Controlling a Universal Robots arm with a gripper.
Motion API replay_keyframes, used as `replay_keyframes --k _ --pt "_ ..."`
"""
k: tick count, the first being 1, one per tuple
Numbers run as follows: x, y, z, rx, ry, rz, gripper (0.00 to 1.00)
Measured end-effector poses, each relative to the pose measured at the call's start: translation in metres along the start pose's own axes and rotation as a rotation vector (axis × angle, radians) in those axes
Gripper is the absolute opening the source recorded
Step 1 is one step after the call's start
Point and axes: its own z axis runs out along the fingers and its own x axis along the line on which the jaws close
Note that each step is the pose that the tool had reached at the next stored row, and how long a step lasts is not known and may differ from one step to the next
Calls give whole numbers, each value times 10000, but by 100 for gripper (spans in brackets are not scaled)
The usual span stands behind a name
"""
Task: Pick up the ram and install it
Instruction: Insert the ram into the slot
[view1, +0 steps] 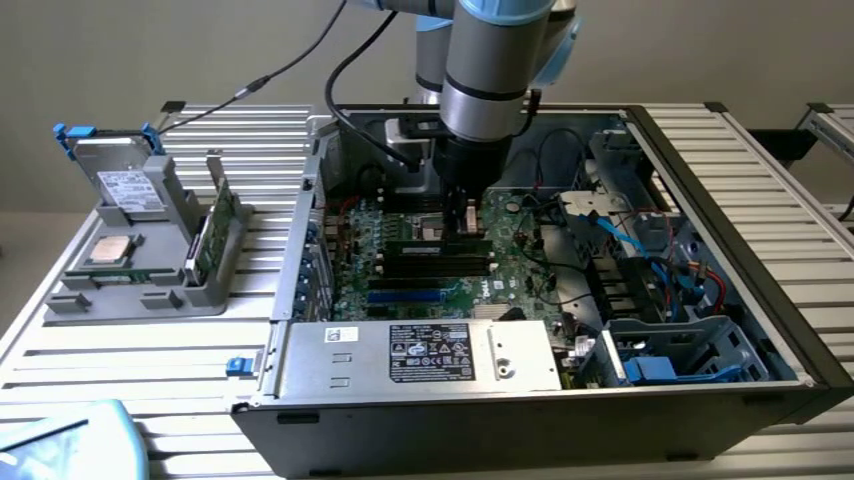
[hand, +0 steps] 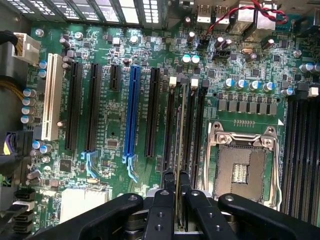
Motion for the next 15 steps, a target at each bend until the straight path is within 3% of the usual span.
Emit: replay_keyframes --k 9,15 --pt "10 3 23 -7 116 9 14" --pt "13 2 51 -18 281 22 14"
